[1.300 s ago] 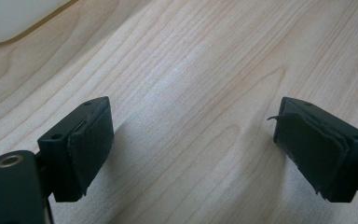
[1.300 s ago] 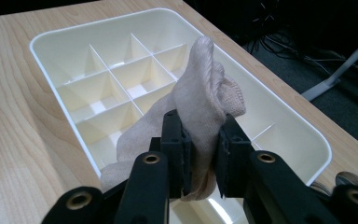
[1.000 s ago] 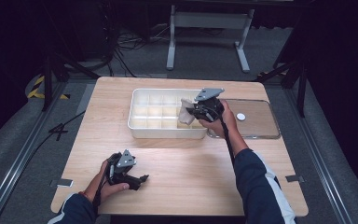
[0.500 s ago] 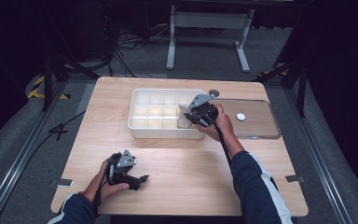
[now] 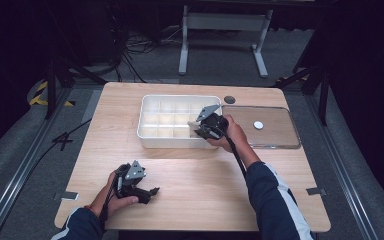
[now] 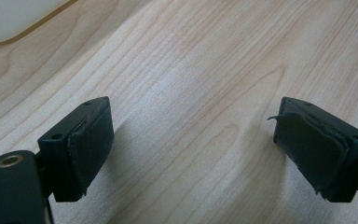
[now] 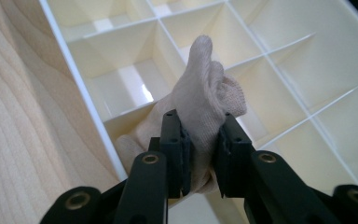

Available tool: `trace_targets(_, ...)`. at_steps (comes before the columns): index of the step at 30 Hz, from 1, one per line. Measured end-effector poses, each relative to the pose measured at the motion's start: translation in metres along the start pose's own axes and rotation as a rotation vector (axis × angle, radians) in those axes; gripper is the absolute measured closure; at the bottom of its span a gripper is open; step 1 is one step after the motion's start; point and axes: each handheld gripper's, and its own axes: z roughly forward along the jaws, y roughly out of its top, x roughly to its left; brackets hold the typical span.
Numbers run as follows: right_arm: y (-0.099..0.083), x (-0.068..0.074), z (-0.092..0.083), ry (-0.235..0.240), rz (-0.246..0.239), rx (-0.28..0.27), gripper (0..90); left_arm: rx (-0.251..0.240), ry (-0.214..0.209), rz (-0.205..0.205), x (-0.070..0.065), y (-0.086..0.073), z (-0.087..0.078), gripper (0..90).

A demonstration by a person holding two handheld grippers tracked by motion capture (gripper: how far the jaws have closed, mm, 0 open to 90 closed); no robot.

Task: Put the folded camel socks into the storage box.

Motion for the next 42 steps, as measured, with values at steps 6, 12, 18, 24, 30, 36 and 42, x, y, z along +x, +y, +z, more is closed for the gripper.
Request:
trace_targets(6,0.009,-0.005,0.007,0.036,-0.008,0.078,75.6,-0.003,0.004,0.000,0.000,0.000,0.000,12.4)
trace_targets(12,0.017,-0.009,0.011,0.071,-0.018,0.161,75.5,-0.004,0.003,-0.006,-0.001,0.000,0.000,12.5)
trace_targets(18,0.017,-0.015,0.011,0.088,0.025,0.185,65.8,-0.005,0.003,-0.010,-0.001,0.000,0.000,12.5)
trace_targets(24,0.015,-0.024,-0.003,0.091,0.102,0.110,60.6,-0.006,0.003,-0.011,-0.001,0.000,0.000,12.5)
trace_targets(30,0.018,-0.026,-0.010,0.069,0.147,0.011,67.9,-0.006,0.001,-0.015,-0.001,0.000,0.000,12.5)
trace_targets(36,0.018,-0.019,0.005,0.090,0.140,0.070,75.8,-0.004,0.006,-0.006,-0.001,0.000,0.000,12.5)
trace_targets(42,0.018,-0.017,0.009,0.071,0.109,0.117,81.5,-0.006,0.000,-0.014,-0.002,-0.001,0.000,12.5)
